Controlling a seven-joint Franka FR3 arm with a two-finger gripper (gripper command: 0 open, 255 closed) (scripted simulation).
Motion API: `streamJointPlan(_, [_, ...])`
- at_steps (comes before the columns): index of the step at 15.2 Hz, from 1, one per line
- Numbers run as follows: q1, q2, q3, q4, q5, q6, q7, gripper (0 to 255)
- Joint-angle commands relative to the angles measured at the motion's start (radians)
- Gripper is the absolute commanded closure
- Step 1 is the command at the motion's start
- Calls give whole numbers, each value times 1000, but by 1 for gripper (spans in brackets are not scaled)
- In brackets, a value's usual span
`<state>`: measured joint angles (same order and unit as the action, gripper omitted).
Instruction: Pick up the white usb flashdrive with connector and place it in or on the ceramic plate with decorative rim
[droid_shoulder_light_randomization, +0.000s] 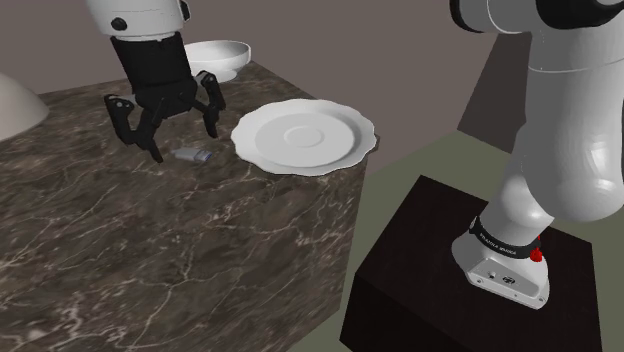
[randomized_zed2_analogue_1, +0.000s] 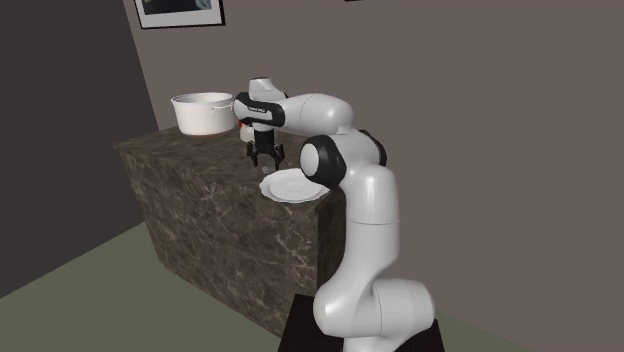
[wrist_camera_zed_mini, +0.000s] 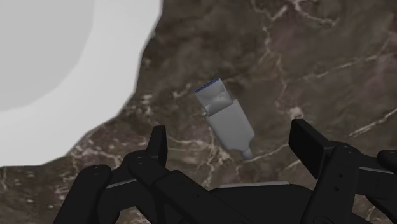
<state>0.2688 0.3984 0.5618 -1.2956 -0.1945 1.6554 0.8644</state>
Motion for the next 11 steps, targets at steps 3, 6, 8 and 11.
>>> streamJointPlan(3, [-4, -4, 0, -26, 2, 22, 1, 0])
streamJointPlan(6, [-4, -4, 0, -26, 2, 22, 1, 0])
streamJointPlan(8, [-4, -4, 0, -25, 2, 22, 1, 0])
streamJointPlan(11, [-3, -4, 0, -26, 1, 22, 2, 255])
